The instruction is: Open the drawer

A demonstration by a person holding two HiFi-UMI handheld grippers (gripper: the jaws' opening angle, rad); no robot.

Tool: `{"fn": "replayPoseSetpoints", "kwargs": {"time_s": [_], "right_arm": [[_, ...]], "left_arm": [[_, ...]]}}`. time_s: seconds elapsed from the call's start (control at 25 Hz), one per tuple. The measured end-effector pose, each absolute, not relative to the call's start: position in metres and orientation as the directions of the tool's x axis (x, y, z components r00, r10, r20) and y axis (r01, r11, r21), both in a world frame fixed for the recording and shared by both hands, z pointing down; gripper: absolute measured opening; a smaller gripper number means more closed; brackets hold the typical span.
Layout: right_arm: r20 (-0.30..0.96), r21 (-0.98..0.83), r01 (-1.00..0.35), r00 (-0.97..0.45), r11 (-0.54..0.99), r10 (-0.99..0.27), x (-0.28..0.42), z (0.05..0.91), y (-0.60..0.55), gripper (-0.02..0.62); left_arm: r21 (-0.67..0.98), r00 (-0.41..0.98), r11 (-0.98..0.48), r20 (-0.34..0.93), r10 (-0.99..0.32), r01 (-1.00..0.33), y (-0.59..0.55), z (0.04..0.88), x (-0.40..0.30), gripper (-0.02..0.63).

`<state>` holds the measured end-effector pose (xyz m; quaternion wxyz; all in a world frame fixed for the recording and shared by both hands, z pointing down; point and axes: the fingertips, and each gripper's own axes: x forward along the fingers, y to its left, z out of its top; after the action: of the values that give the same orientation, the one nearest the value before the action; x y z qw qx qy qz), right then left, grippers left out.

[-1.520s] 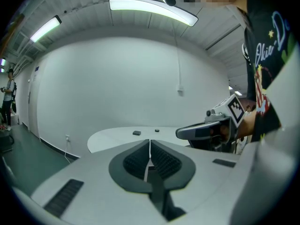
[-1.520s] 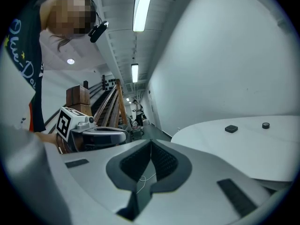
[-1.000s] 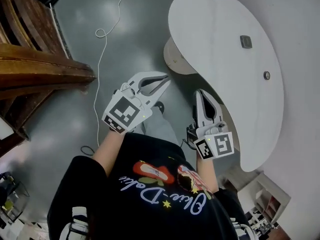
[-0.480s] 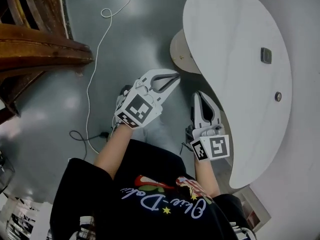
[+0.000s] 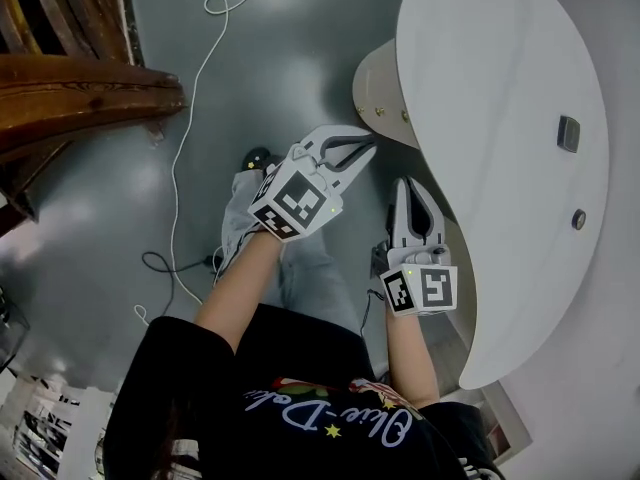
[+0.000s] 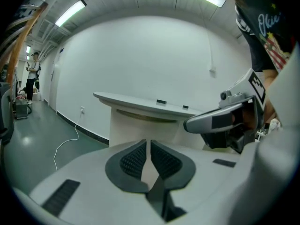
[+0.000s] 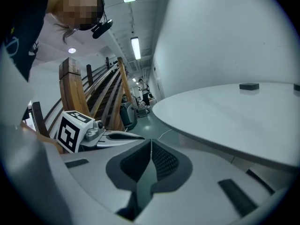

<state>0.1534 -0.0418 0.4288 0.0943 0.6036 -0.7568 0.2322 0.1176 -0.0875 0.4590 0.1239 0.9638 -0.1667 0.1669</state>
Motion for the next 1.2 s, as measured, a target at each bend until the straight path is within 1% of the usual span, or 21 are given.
{"fn": "replayPoseSetpoints", "kwargs": {"time_s": [0.44, 0.56, 0.72, 0.92, 1.2], "right_arm": [[0.499, -0.228, -0.974, -0.136, 0.022, -0.856, 0.171, 0.486, -0.051, 0.002], [0.495, -0.241, -0.971, -0.120, -0.003, -0.861, 0.174, 0.491, -0.051, 0.003], [0.483, -0.253, -0.967, -0.113, -0.014, -0.868, 0.174, 0.490, -0.052, 0.002], [0.492, -0.246, -0.969, -0.100, -0.027, -0.865, 0.177, 0.488, -0.045, 0.003], [0.505, -0.243, -0.969, -0.085, -0.046, -0.859, 0.182, 0.491, -0.040, 0.002]], "left_arm": [[0.199, 0.903, -0.933, 0.375, -0.208, -0.298, -0.111, 0.524, 0.153, 0.012], [0.218, 0.903, -0.932, 0.386, -0.190, -0.289, -0.112, 0.541, 0.164, 0.052], [0.232, 0.906, -0.931, 0.383, -0.180, -0.283, -0.117, 0.551, 0.177, 0.069], [0.243, 0.896, -0.924, 0.408, -0.177, -0.294, -0.123, 0.565, 0.192, 0.123], [0.248, 0.889, -0.928, 0.431, -0.153, -0.279, -0.122, 0.575, 0.212, 0.133]]}}
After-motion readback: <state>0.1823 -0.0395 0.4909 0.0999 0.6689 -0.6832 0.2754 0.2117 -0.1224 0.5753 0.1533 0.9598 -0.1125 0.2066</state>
